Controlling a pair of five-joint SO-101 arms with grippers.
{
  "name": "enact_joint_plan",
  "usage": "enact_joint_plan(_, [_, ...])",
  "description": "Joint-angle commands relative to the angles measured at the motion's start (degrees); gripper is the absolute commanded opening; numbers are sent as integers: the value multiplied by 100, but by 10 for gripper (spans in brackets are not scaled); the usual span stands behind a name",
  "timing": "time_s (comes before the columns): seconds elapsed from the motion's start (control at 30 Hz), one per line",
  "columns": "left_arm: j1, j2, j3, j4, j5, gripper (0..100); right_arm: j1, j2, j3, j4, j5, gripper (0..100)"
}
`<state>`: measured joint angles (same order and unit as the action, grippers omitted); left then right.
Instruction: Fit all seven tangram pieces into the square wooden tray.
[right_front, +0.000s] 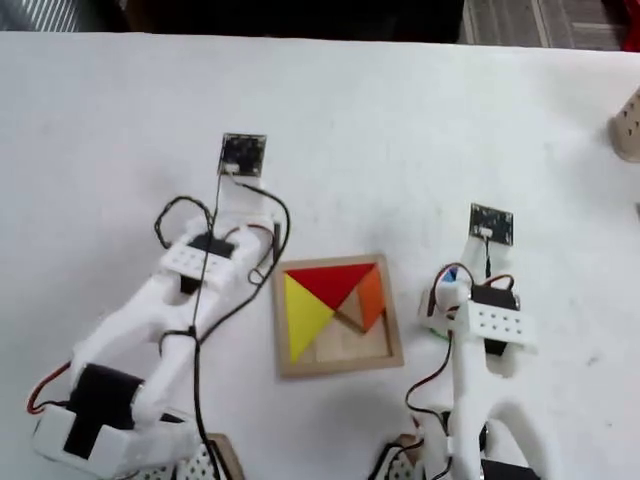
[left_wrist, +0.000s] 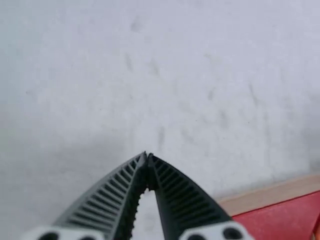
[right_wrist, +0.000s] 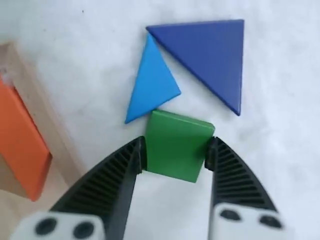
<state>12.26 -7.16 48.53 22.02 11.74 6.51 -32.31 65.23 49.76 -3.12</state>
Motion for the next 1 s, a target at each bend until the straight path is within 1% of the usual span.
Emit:
enact_joint_plan(0.0, [57, -22, -220, 18, -44, 23, -57, -4, -26, 22, -62, 198])
enact_joint_plan(0.13, [48, -22, -220, 18, -44, 23, -66, 479, -185, -75, -70, 198])
enact_joint_plan(0.33, [48, -22, -220, 18, -44, 23, -66, 1833, -1125, 514, -70, 198])
enact_joint_plan(0.43, [48, -22, -229, 18, -44, 23, 22, 2273, -1468, 734, -18, 198])
enact_joint_plan(0.5, [48, -22, -229, 18, -44, 23, 48, 2325, -1530, 760, 44, 198])
enact_joint_plan(0.6, [48, -22, -229, 18, -44, 23, 31, 2246, -1459, 743, 360, 195])
enact_joint_plan(0.7, [48, -22, -229, 18, -44, 23, -92, 2123, -1380, 716, 431, 192])
enact_joint_plan(0.77, [48, -22, -229, 18, -44, 23, -145, 2044, -1292, 690, 431, 155])
enact_joint_plan(0.87, [48, -22, -229, 18, -44, 23, -110, 1921, -1248, 646, 431, 18])
enact_joint_plan(0.9, [48, -22, -229, 18, -44, 23, -110, 1886, -1248, 664, 431, 12])
enact_joint_plan(0.97, [48, -22, -229, 18, -44, 23, -75, 1833, -1231, 681, 431, 36])
